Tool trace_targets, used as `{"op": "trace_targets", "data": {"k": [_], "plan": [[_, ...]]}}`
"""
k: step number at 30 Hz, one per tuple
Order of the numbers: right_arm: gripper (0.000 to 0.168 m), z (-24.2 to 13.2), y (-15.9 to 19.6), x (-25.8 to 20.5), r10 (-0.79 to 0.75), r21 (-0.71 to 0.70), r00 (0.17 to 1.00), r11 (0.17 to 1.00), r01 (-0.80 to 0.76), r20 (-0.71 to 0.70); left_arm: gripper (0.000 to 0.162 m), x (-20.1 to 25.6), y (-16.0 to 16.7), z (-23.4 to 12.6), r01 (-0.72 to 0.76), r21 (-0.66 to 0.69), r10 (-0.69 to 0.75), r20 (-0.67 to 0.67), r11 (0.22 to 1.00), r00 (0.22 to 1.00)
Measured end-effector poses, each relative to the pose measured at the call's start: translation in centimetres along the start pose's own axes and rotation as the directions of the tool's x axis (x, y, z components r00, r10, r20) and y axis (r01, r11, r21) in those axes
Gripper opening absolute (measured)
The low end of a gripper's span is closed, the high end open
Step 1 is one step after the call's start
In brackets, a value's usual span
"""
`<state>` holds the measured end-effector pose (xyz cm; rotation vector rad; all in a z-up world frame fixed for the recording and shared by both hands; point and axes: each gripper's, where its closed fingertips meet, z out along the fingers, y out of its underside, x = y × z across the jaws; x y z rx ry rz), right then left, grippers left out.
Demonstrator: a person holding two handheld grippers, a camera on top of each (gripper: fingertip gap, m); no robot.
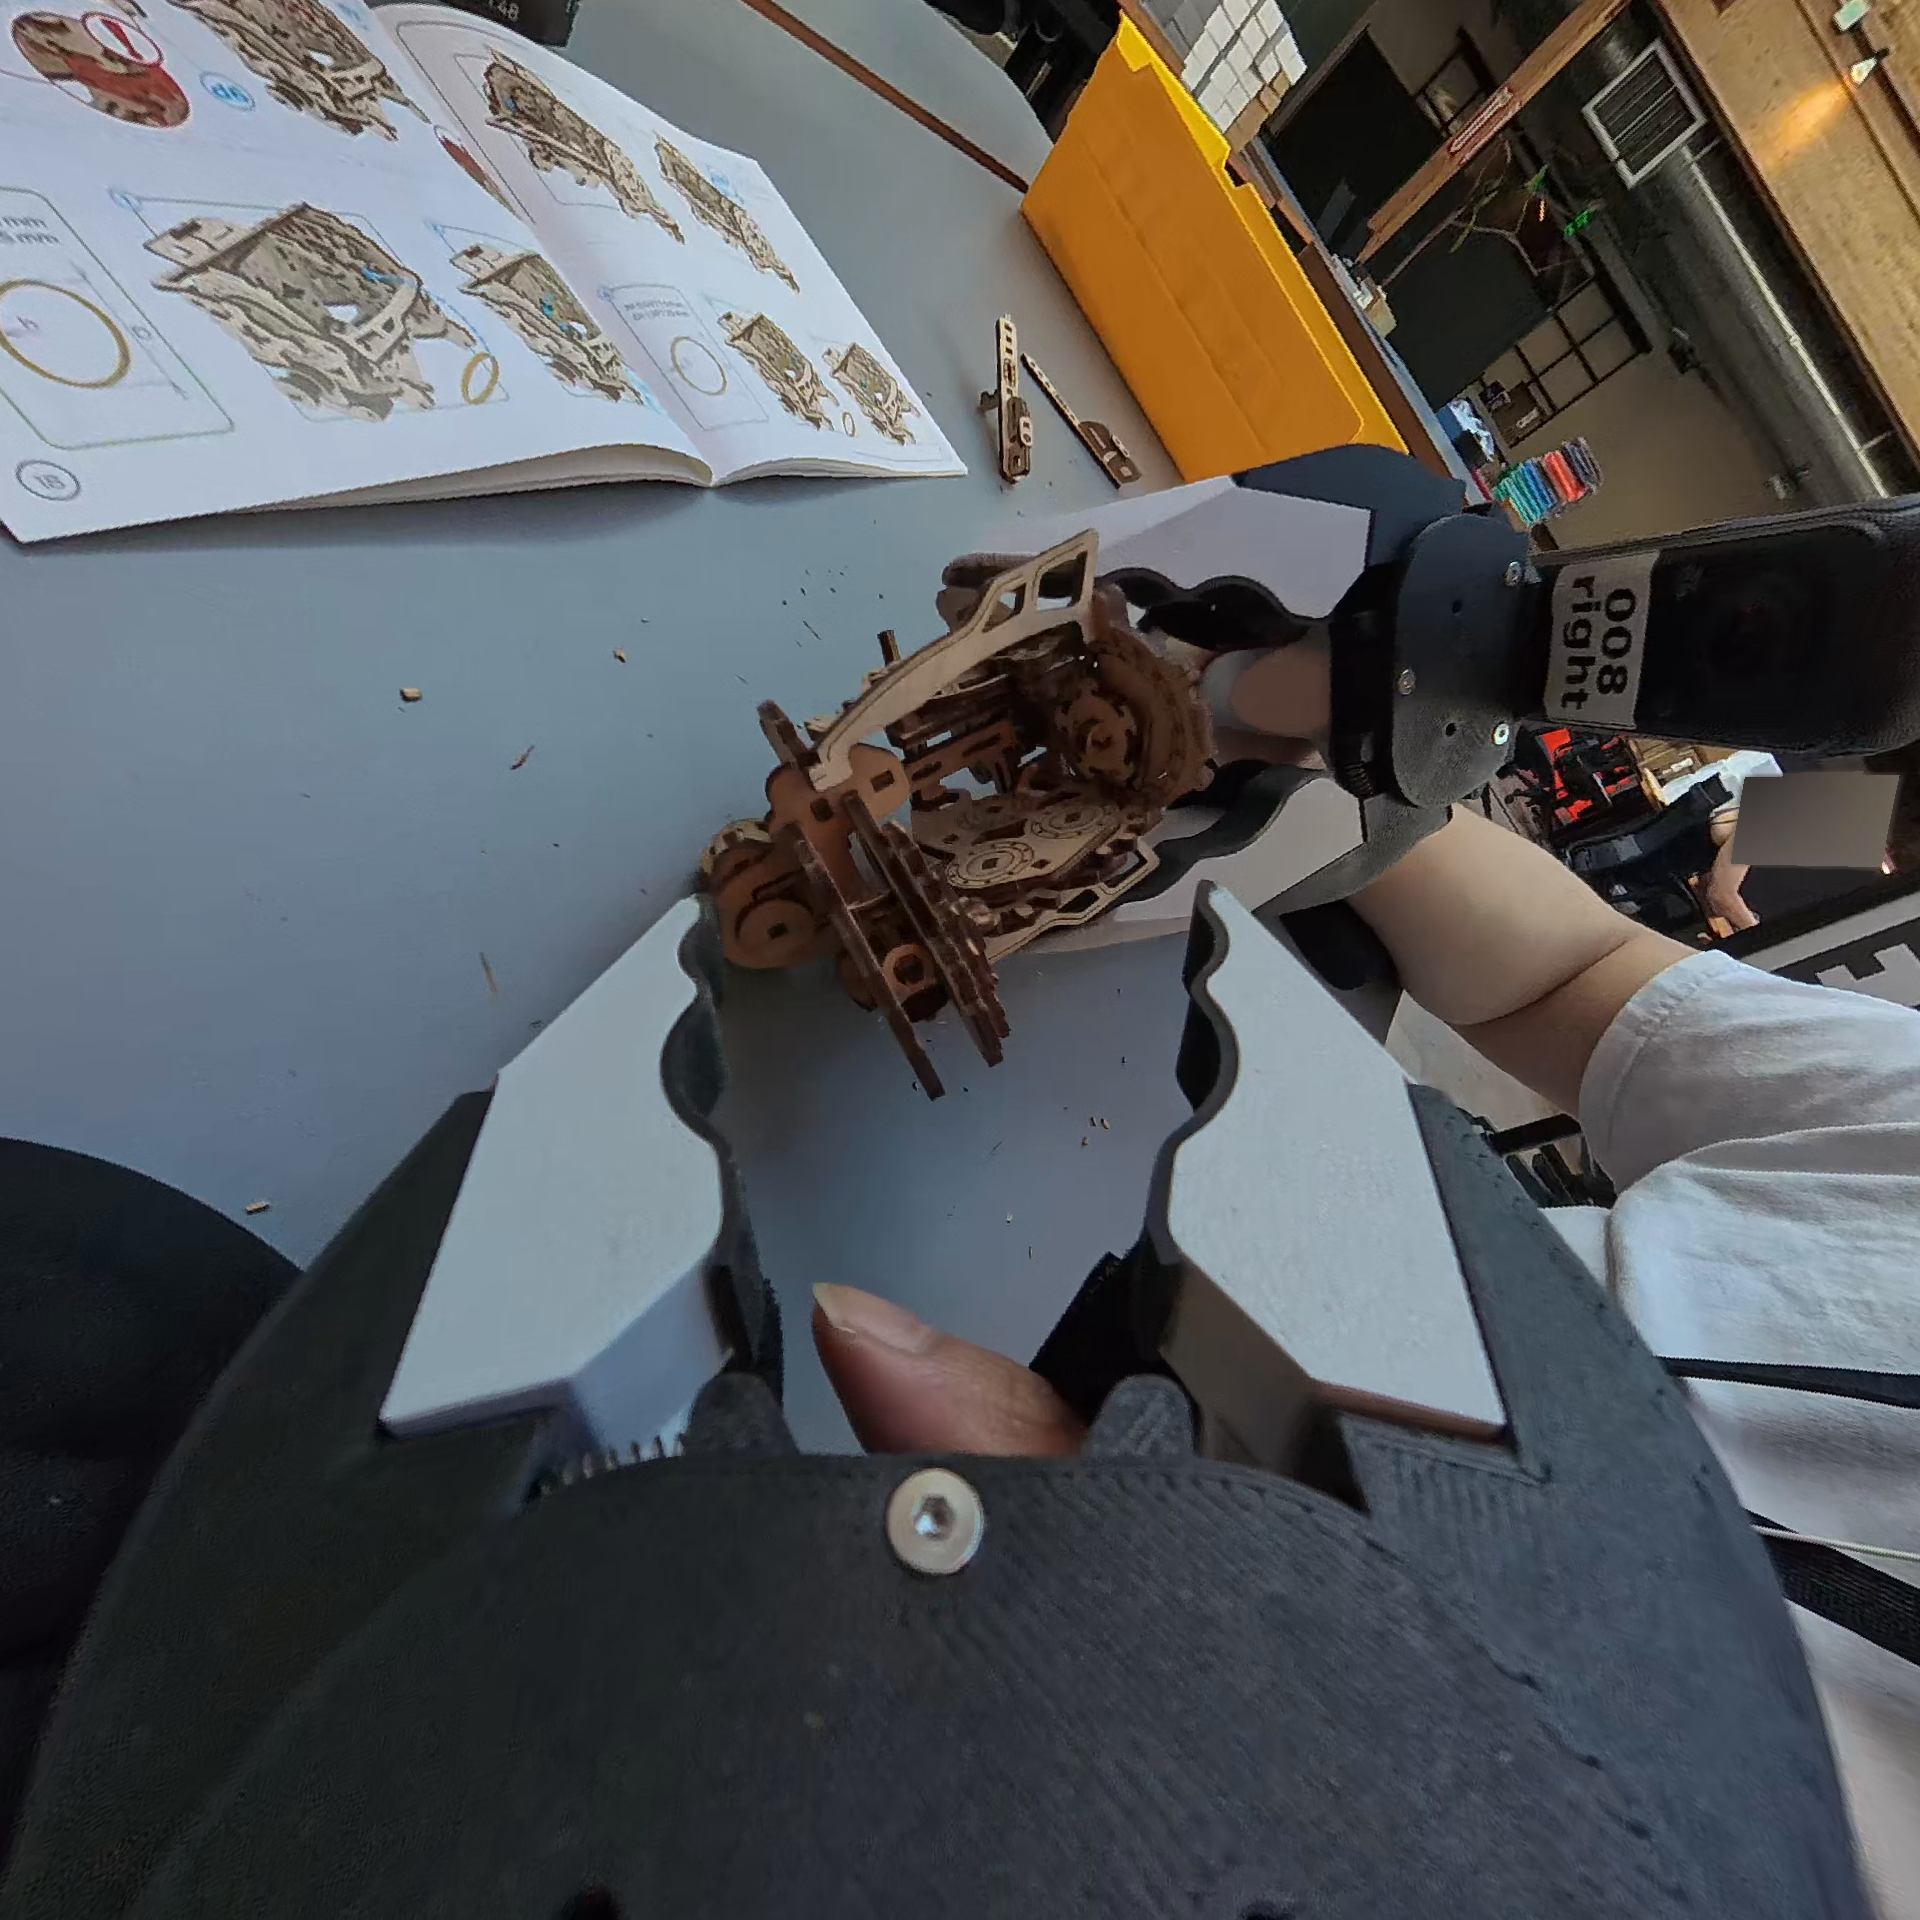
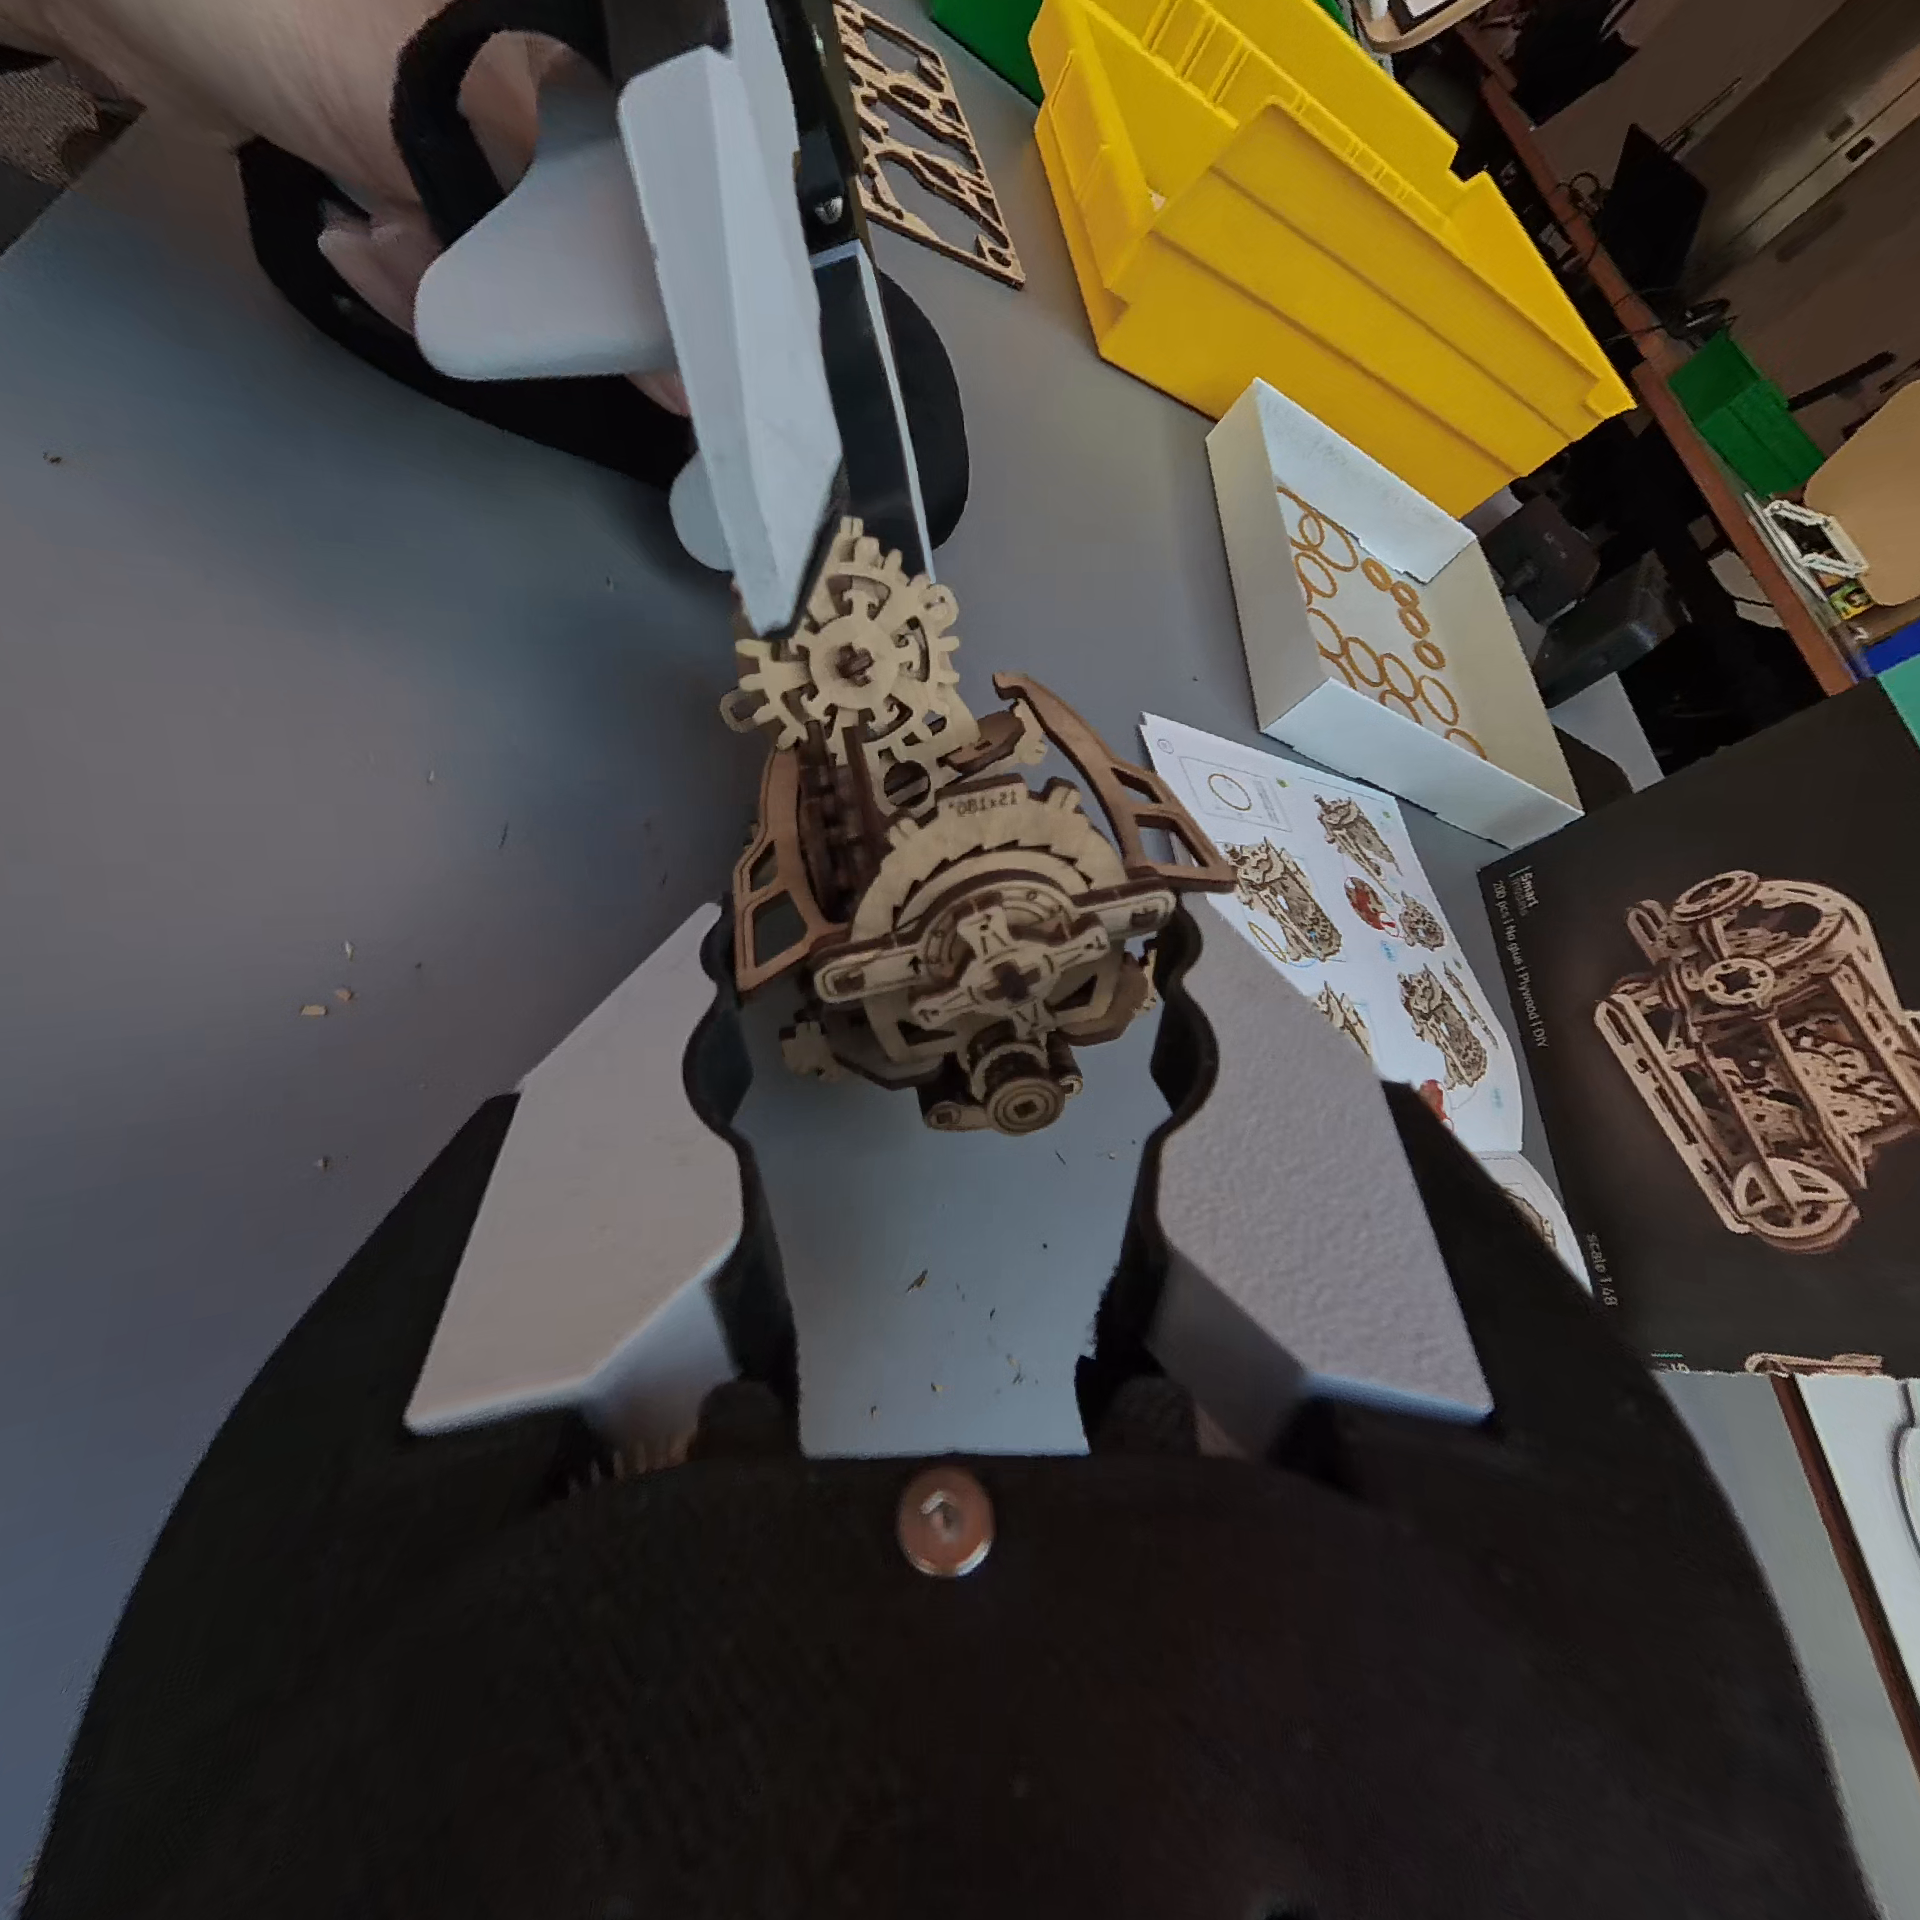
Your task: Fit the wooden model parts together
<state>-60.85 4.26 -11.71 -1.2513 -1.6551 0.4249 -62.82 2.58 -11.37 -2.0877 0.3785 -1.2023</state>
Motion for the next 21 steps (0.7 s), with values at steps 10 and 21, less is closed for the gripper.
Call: {"op": "trace_targets", "data": {"k": [10,21], "plan": [[0.078,-0.2,-0.2,-0.2,-0.040,0.008,0.999,0.999,0.040,-0.002,0.090,0.3,1.5,0.2,0.058,-0.062,-0.060,-0.023,0.996,0.998],[0.079,-1.5,0.1,-0.2,-0.215,-0.065,0.975,0.975,0.212,-0.050,0.064,-0.6,1.4,1.7,0.089,-0.138,-0.093,-0.020,0.986,0.995]]}}
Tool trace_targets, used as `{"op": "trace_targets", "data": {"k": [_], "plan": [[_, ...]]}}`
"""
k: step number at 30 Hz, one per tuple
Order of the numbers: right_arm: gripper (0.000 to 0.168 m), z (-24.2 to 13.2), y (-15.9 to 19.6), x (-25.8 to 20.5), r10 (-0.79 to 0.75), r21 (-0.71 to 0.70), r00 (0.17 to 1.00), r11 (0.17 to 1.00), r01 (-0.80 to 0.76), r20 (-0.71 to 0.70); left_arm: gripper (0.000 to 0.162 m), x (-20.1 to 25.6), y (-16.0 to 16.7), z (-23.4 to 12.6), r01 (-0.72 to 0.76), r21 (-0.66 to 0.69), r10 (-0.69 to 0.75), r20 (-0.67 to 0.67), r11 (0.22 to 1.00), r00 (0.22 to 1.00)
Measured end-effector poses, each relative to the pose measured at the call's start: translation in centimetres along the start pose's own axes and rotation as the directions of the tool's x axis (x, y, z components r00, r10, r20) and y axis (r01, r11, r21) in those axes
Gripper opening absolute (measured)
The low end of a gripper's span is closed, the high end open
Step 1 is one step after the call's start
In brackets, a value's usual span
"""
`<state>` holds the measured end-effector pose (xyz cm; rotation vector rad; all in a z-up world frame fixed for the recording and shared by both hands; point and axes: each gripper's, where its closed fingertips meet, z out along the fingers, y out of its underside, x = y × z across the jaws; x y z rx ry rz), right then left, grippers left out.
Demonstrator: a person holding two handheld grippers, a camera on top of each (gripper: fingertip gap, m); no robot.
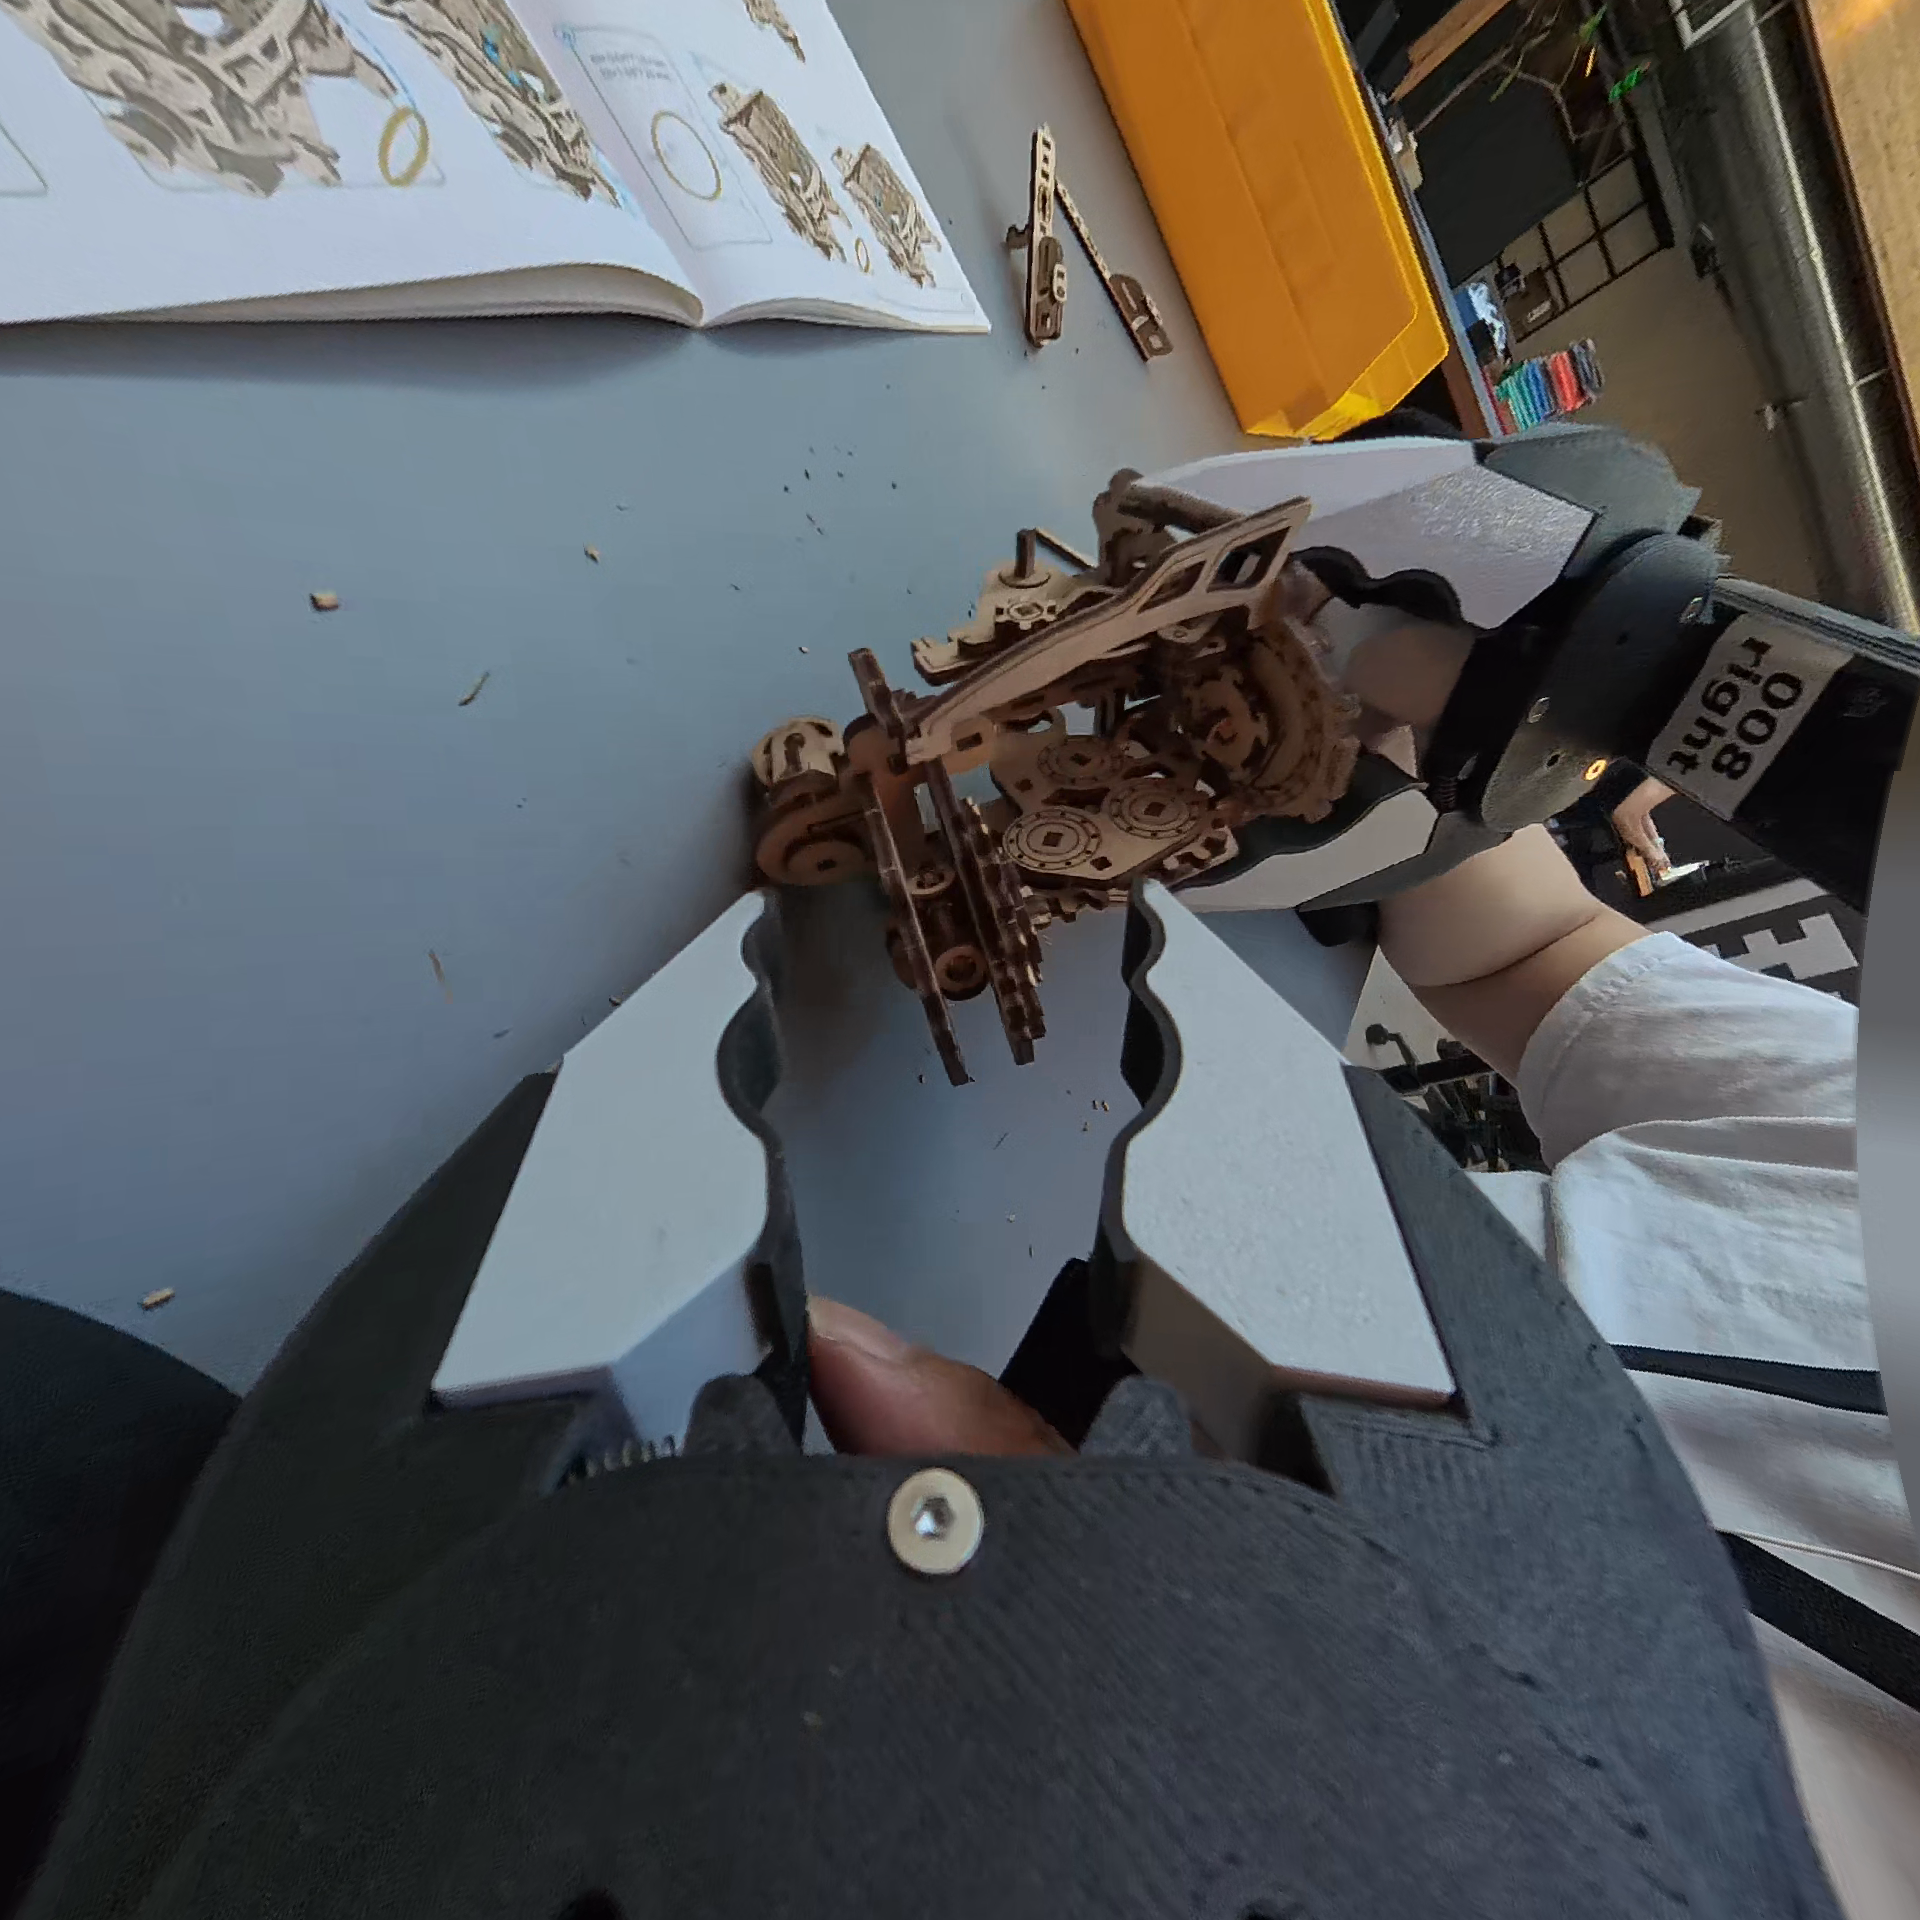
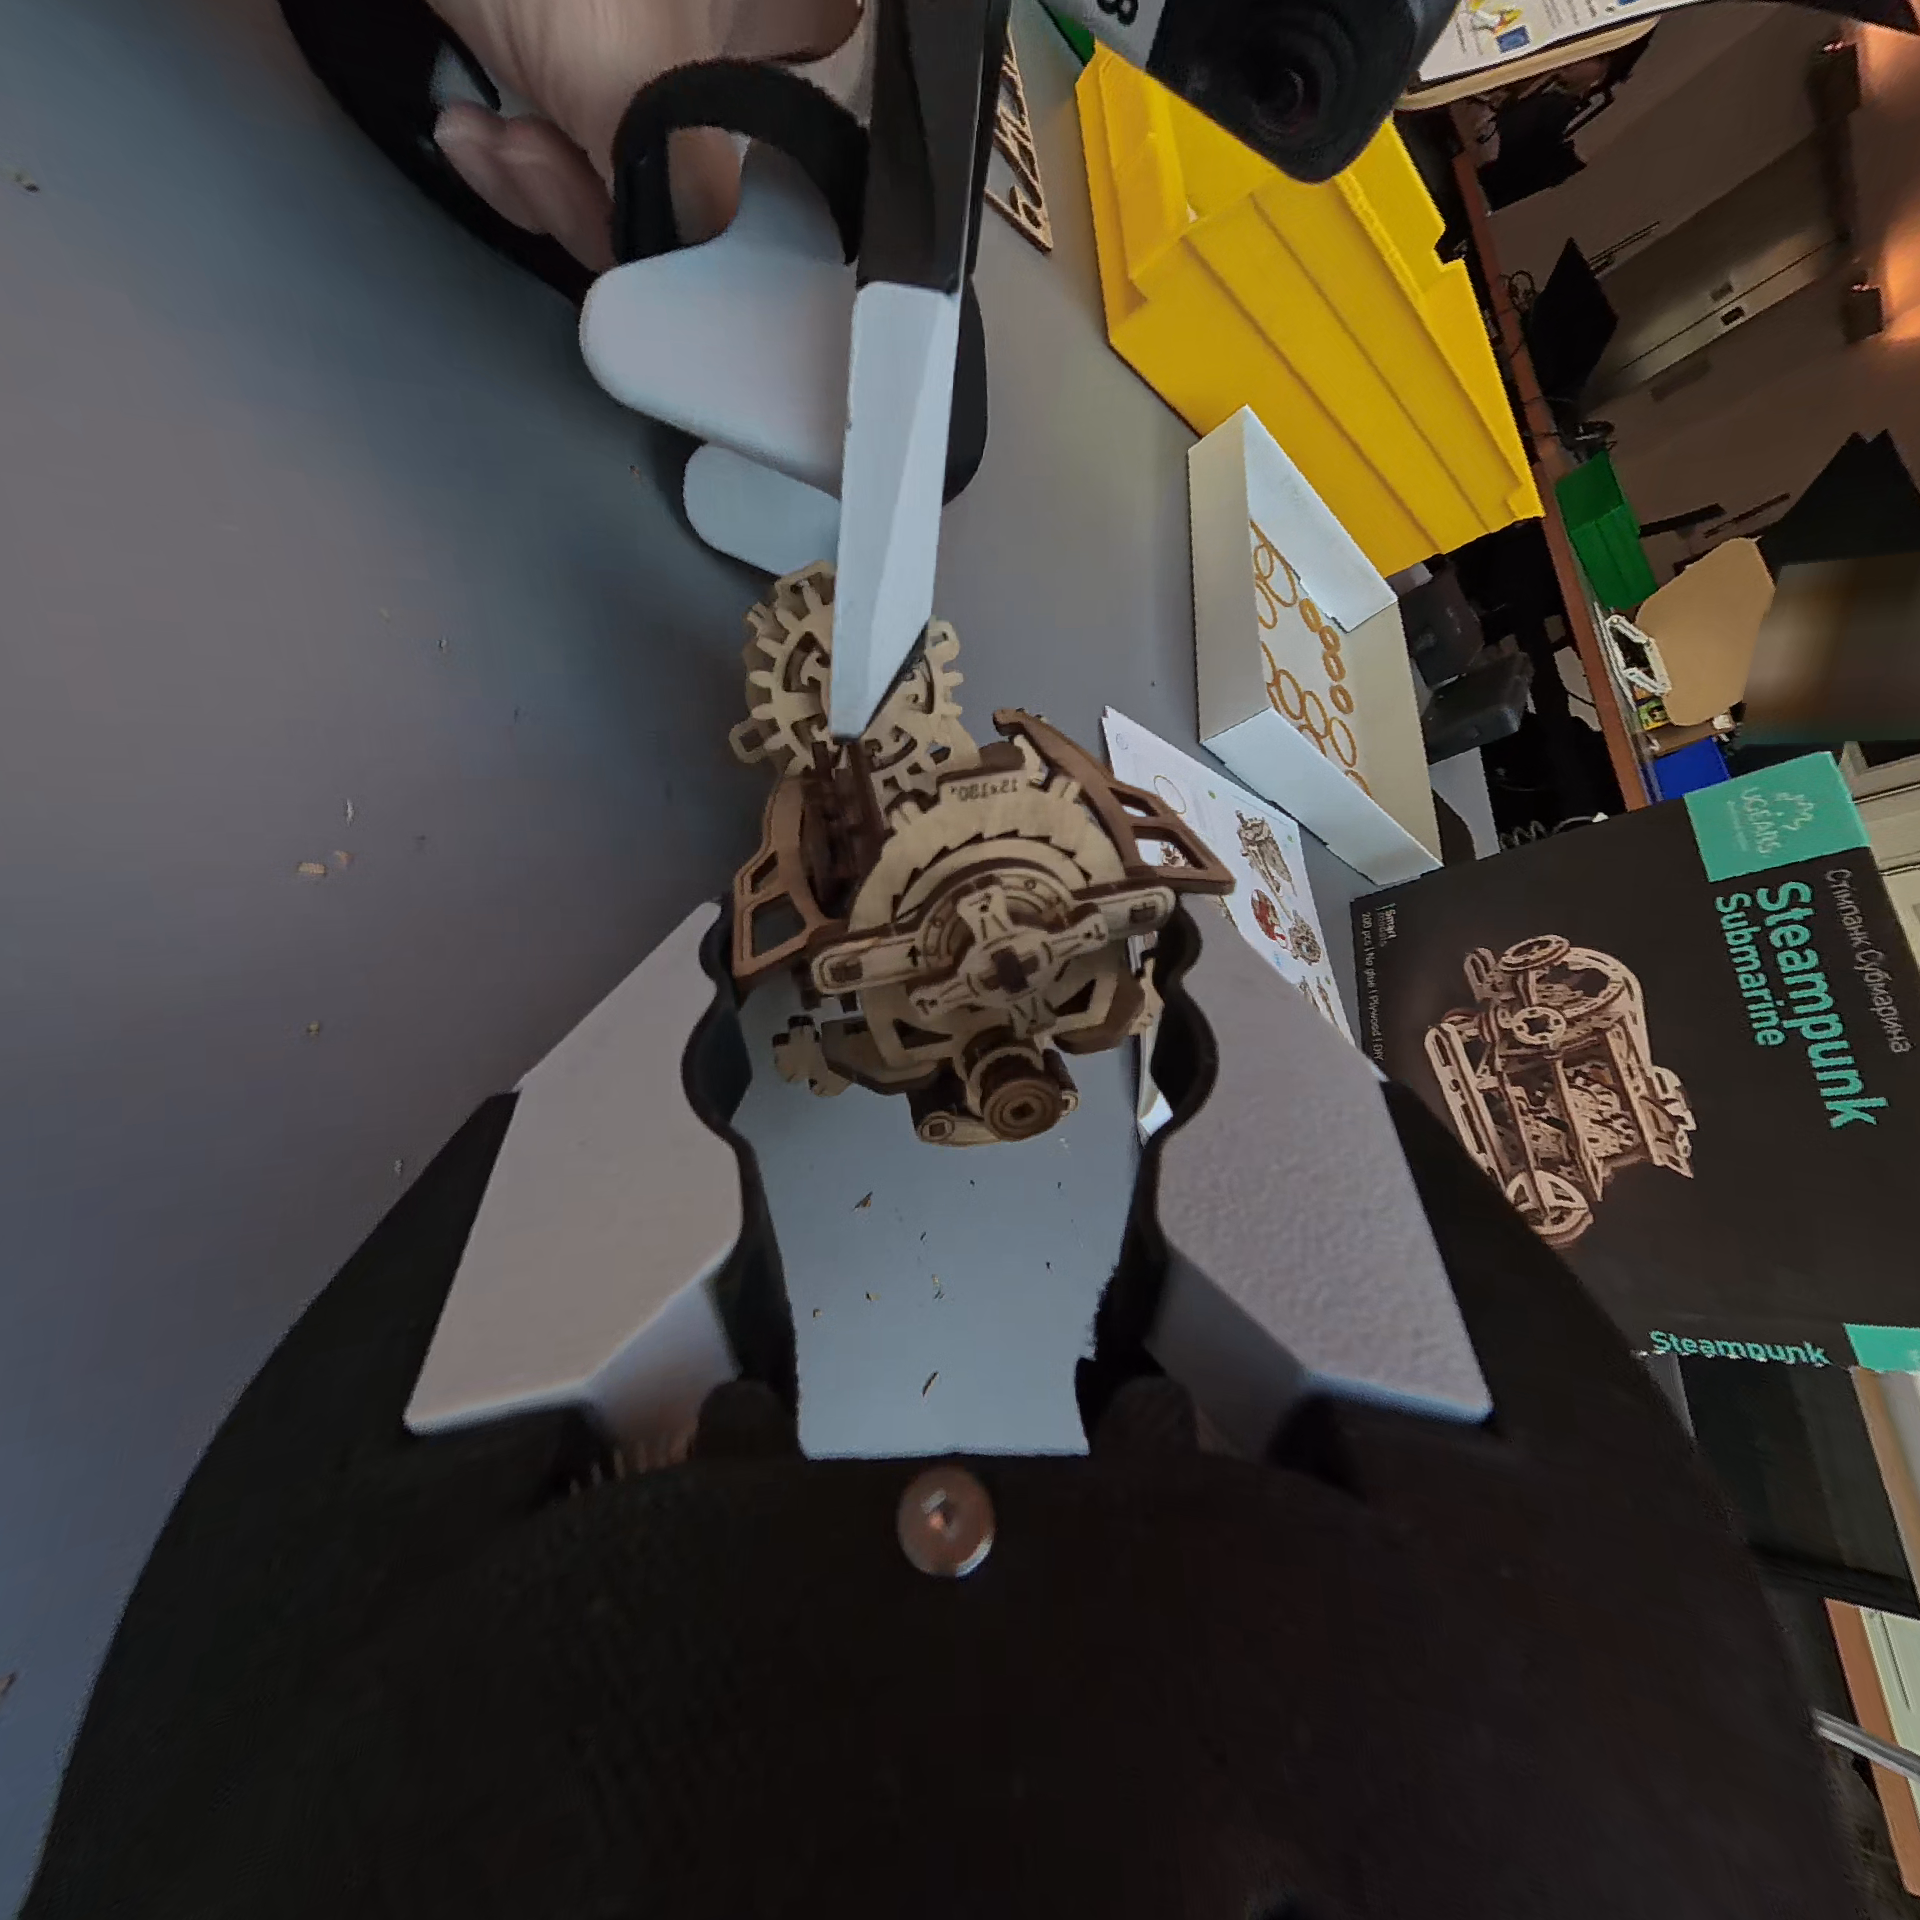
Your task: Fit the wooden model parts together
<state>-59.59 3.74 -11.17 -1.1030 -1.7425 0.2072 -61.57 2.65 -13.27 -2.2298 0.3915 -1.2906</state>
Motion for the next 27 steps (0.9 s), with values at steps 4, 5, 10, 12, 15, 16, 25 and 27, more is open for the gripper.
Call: {"op": "trace_targets", "data": {"k": [4,5,10,12,15,16,25,27], "plan": [[0.078,-0.6,0.3,0.2,-0.016,-0.016,1.000,1.000,0.016,0.006,0.058,0.1,-0.4,0.9,0.013,-0.028,-0.014,-0.033,1.000,0.999],[0.078,-0.8,0.6,0.3,-0.040,-0.031,0.999,0.999,0.040,-0.002,0.056,-0.1,-0.4,1.2,0.020,-0.038,-0.021,-0.035,0.999,0.999],[0.079,-1.8,1.6,0.4,-0.081,-0.083,0.997,0.993,0.082,0.017,0.053,0.0,-1.0,2.2,0.054,-0.062,-0.060,-0.087,0.997,0.994],[0.079,-2.0,2.0,0.4,-0.080,-0.093,0.997,0.992,0.082,0.024,0.054,0.0,-1.2,2.3,0.074,-0.068,-0.080,-0.104,0.995,0.991],[0.079,-2.2,2.2,0.5,-0.061,-0.097,0.998,0.993,0.064,0.031,0.057,0.3,-1.3,2.2,0.090,-0.071,-0.100,-0.145,0.993,0.984],[0.079,-2.2,2.1,0.6,-0.040,-0.093,0.999,0.995,0.043,0.031,0.062,0.7,-1.2,2.1,0.092,-0.067,-0.102,-0.162,0.993,0.982],[0.079,-1.9,1.8,0.7,-0.012,-0.093,0.999,0.996,0.014,0.030,0.065,2.0,0.1,1.8,0.091,-0.032,-0.095,-0.187,0.995,0.978],[0.079,-1.9,1.7,0.5,-0.025,-0.098,0.999,0.995,0.029,0.040,0.057,1.4,-0.2,1.8,0.083,-0.014,-0.084,-0.157,0.996,0.984]]}}
